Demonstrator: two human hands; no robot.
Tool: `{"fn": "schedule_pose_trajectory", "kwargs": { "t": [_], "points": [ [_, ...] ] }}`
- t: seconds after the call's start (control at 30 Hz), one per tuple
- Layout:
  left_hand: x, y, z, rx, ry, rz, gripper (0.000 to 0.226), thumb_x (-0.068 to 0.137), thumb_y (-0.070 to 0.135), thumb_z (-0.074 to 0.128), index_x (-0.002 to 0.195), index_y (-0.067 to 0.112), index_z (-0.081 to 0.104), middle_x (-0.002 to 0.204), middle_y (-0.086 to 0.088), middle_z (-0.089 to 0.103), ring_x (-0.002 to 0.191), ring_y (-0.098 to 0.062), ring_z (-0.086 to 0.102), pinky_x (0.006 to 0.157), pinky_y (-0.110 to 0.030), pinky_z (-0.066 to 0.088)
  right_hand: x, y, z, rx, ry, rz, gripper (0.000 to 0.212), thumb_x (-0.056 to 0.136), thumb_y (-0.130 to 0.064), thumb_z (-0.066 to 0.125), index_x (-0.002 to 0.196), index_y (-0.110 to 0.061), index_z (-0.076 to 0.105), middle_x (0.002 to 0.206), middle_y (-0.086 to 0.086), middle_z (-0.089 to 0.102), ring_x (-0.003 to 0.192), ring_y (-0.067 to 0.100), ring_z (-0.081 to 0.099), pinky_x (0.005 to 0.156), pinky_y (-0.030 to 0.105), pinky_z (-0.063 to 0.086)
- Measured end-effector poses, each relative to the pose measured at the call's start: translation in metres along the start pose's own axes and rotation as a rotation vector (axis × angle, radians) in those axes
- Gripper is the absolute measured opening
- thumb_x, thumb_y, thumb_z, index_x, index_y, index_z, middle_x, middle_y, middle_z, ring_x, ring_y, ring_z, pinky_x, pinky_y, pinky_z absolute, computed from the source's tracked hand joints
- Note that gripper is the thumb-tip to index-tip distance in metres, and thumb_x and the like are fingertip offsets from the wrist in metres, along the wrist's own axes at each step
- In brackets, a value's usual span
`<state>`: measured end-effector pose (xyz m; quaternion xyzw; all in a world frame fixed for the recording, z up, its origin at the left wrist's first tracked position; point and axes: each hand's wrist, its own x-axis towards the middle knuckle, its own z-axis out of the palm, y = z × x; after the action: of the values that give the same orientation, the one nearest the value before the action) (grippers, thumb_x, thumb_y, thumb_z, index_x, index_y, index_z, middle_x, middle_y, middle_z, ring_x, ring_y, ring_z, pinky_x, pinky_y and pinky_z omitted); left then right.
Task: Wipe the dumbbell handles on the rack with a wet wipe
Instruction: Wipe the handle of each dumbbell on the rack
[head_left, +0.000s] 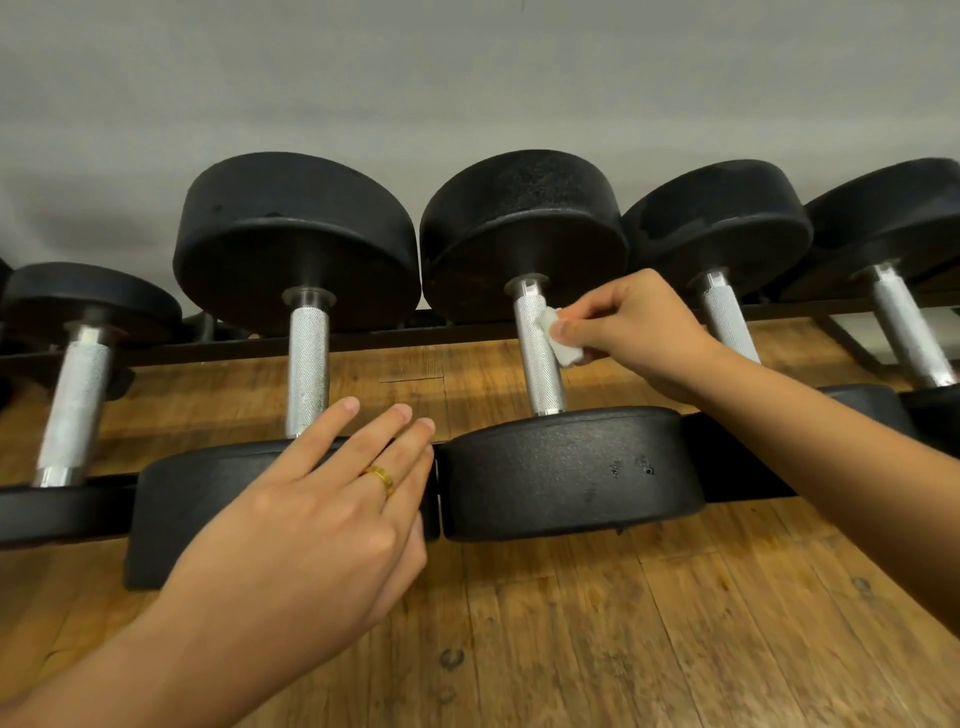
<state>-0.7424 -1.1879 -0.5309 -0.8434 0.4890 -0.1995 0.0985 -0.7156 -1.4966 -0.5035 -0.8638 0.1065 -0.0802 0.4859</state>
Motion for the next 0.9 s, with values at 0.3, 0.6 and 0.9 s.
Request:
{"fn": "schedule_pose_trajectory", "kwargs": {
  "t": [0.3,0.6,0.9],
  "points": [
    [0.001,0.000,-0.001,-0.001,-0.018,-0.011,0.055,0.100,0.032,0.036,0.129,-0.003,0.066,0.139,-0.020,0.063,0.135,-0.036,0.056,0.118,-0.054,0.028,-0.012,-0.006,-0.002,-0.086,-0.073,0.035,0.005,0.082,-0.005,0.078,0.087,-0.003,0.077,0.081,0.003,0.076,0.072,0.015,0.075,0.070,0.024,0.061],
    [0.000,0.002,-0.003,-0.002,-0.030,-0.029,0.055,0.100,0.033,0.037,0.130,-0.003,0.066,0.140,-0.019,0.062,0.136,-0.034,0.056,0.118,-0.054,0.029,-0.020,-0.005,-0.005,-0.117,-0.160,0.107,0.004,0.081,-0.005,0.080,0.081,-0.008,0.078,0.076,0.001,0.076,0.070,0.013,0.072,0.071,0.027,0.059],
    [-0.002,0.002,-0.004,0.007,-0.043,-0.022,0.055,0.100,0.034,0.038,0.131,-0.003,0.065,0.140,-0.020,0.062,0.137,-0.035,0.055,0.120,-0.053,0.025,-0.021,-0.006,-0.010,-0.226,-0.325,0.187,0.005,0.078,-0.010,0.082,0.081,-0.010,0.078,0.078,0.003,0.075,0.074,0.009,0.069,0.074,0.025,0.052]
  ]
}}
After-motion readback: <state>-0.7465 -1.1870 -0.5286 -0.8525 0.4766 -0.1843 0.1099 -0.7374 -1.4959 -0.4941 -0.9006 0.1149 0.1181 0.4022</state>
